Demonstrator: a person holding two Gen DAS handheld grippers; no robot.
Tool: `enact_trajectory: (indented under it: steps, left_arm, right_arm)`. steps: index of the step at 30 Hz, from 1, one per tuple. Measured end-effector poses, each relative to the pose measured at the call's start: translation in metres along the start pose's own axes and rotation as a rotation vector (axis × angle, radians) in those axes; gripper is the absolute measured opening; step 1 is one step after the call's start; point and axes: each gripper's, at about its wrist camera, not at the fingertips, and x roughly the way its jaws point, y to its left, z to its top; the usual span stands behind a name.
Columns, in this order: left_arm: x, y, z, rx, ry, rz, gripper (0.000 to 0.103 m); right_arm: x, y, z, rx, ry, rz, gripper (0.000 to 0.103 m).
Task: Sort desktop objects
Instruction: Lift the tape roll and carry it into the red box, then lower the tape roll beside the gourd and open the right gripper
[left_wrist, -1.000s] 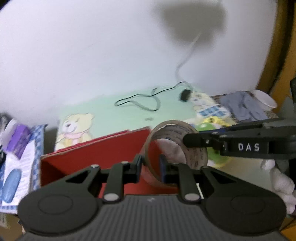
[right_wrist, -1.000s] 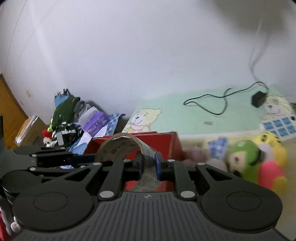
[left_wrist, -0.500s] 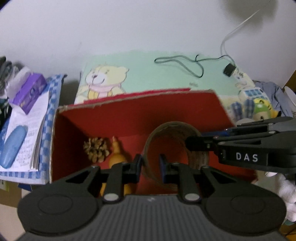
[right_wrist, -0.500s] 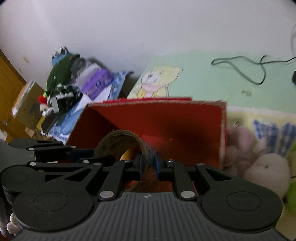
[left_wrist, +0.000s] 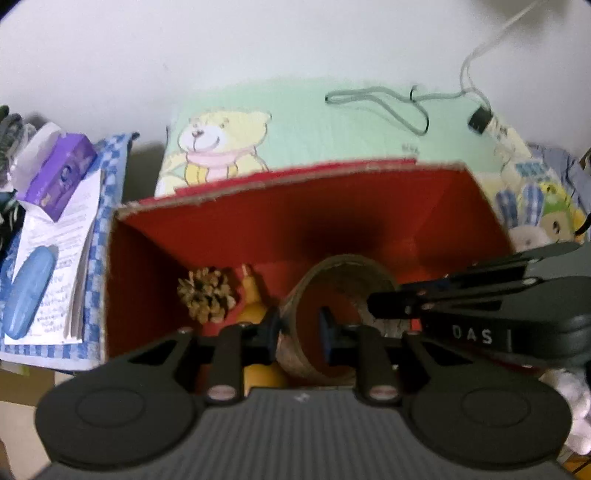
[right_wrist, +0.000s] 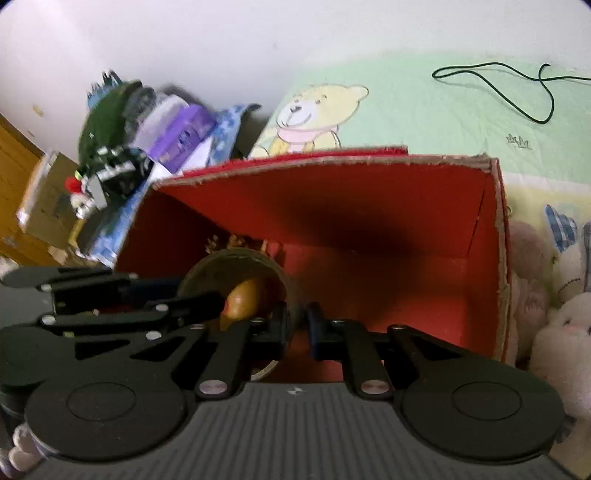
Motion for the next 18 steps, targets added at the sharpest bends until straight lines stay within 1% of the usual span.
enact_trajectory:
  steps: [3,6,7,8,11,13,15,18]
  left_arm:
    - [0.017,-0.004,-0.005,0.009,0.055,0.002,0.022]
    - [0.023,0.000,-0.009,-0.005,0.076,0.003,0.022]
    - [0.024,0.002,-0.010,-0.012,0.079,0.009,0.023]
    - [0.024,0.003,-0.010,-0.018,0.078,0.016,0.028]
    - [0.023,0.008,-0.010,-0.025,0.073,0.033,0.029]
    - [0.023,0.010,-0.011,-0.031,0.071,0.033,0.030]
    - [0.023,0.011,-0.013,-0.034,0.072,0.034,0.030]
    - [0.022,0.012,-0.015,-0.042,0.068,0.040,0.031]
  right_arm:
    - [0.006,-0.001,-0.001,-0.013,0.029,-0.023,0.014]
    - [0.016,-0.008,-0.001,0.015,0.075,-0.014,0.014]
    - [0.020,-0.010,-0.002,0.028,0.094,-0.009,0.014]
    - [0.023,-0.011,-0.003,0.041,0.108,-0.001,0.014]
    - [0.031,-0.010,-0.006,0.071,0.138,0.034,0.014]
    - [0.034,-0.008,-0.007,0.066,0.146,0.028,0.015]
    - [0.033,-0.005,-0.006,0.055,0.127,0.022,0.016]
    - [0.036,-0.007,-0.005,0.068,0.151,0.036,0.018]
